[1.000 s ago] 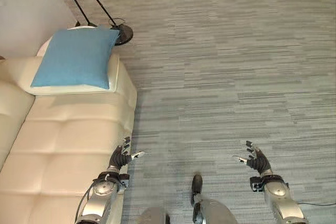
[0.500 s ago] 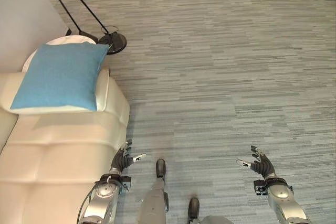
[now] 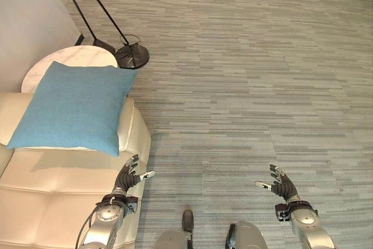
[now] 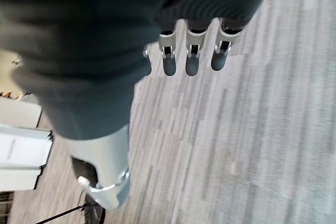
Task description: Pick up all the scattered cushions and arrange them neatly on the sofa.
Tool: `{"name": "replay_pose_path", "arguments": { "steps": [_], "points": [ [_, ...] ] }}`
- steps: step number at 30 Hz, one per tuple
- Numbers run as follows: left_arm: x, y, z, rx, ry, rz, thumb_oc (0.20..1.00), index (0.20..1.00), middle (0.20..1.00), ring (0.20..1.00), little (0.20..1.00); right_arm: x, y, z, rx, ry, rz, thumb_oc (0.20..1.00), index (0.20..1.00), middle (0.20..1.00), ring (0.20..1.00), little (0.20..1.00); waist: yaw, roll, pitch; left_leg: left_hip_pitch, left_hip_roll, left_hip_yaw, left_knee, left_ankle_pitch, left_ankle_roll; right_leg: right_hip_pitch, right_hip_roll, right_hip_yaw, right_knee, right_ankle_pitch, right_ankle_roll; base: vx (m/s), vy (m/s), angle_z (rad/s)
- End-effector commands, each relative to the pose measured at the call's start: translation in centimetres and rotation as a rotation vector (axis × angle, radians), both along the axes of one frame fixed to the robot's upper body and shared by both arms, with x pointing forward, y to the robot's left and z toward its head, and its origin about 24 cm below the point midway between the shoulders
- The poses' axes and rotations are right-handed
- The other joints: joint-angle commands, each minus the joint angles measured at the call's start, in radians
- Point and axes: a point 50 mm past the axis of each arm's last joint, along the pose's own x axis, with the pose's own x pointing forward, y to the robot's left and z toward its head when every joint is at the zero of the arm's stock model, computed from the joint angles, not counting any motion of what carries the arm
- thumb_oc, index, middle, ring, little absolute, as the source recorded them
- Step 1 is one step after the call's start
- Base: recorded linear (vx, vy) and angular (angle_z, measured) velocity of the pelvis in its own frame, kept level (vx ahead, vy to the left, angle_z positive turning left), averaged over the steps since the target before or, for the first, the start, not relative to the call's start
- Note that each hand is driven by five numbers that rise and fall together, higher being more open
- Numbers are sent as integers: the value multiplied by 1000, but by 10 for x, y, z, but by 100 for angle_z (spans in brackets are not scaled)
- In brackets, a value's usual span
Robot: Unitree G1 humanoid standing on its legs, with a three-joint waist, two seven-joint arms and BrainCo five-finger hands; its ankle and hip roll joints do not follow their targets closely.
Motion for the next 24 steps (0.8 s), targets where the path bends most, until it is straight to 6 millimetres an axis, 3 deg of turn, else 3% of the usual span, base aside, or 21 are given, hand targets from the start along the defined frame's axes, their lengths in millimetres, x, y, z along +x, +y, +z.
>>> {"name": "replay_pose_path", "arguments": {
  "steps": [1,4,7,10,11,12,14,15,17,19,20,22,24],
  "points": [
    [8,2,17,4,-107,4,1000,1000,1000,1000,1000,5,-7,11,-9,-69,-35,1000,1000,1000,1000,1000,-26,-23,17,26,27,-34,16,-98,-47,22,48,41,-259,193,5,174,-85,72],
    [11,2,18,-12,-116,15,1000,1000,1000,1000,1000,6,-8,13,-13,-79,-36,1000,1000,1000,1000,1000,-31,-33,8,47,20,-67,26,-131,-52,33,49,64,-298,207,9,226,-141,63],
    [1,0,7,-48,-74,40,1000,1000,1000,1000,1000,4,-8,13,-2,-79,-24,1000,1000,1000,1000,1000,-28,-40,-26,64,36,-85,143,-201,-80,95,57,48,-282,203,-24,463,-265,70],
    [-1,-1,3,-78,-56,57,1000,1000,1000,1000,1000,9,-10,18,-7,-99,-17,1000,1000,1000,1000,1000,-13,-42,-12,-40,42,-85,387,-141,-104,155,54,20,-288,173,-59,209,-152,56],
    [-1,-1,3,-78,-57,57,1000,1000,1000,1000,1000,9,-10,18,-7,-99,-17,1000,1000,1000,1000,1000,-15,-41,-13,-47,42,-88,398,-145,-104,154,55,17,-288,173,-60,158,-114,41],
    [0,-1,4,-80,-61,63,1000,1000,1000,1000,1000,11,-12,21,-10,-114,-26,1000,1000,1000,1000,1000,-7,-46,-4,-116,50,-54,480,-105,-106,191,52,-9,-300,148,-79,172,-102,38],
    [1,0,5,-79,-64,61,1000,1000,1000,1000,1000,11,-13,23,-14,-117,-29,1000,1000,1000,1000,1000,-3,-49,-1,-152,58,-29,487,-105,-100,204,49,-24,-306,136,-83,188,-79,36],
    [1,0,5,-72,-65,56,1000,1000,1000,1000,1000,11,-16,23,-19,-119,-41,1000,1000,1000,1000,1000,5,-56,-1,-189,75,21,414,-130,-87,232,42,-50,-318,113,-84,145,-30,44],
    [1,0,4,-63,-57,49,1000,1000,1000,1000,1000,11,-17,25,-24,-124,-43,1000,1000,1000,1000,1000,9,-57,-6,-197,82,44,353,-126,-83,248,41,-64,-323,99,-81,217,-9,63],
    [-1,1,3,-47,-46,42,1000,1000,1000,1000,1000,11,-19,26,-40,-124,-43,1000,1000,1000,1000,1000,22,-44,-16,-231,103,74,218,-41,-93,282,55,-87,-332,71,-83,347,49,67],
    [-2,3,2,-26,-38,45,1000,1000,1000,1000,1000,12,-20,26,-59,-127,-46,1000,1000,1000,1000,1000,37,-33,-17,-268,128,137,95,29,-110,326,66,-122,-339,33,-79,400,72,60],
    [-1,6,4,-10,-44,52,1000,1000,1000,1000,1000,12,-21,26,-75,-120,-47,1000,1000,1000,1000,1000,45,-35,-21,-293,149,220,38,32,-123,363,64,-147,-343,8,-70,388,80,41],
    [-6,9,5,-8,-46,62,1000,1000,1000,1000,1000,12,-18,26,-73,-120,-34,1000,1000,1000,1000,1000,56,-33,-39,-272,158,257,1,51,-121,394,63,-165,-333,-10,-56,394,149,41]
  ]
}}
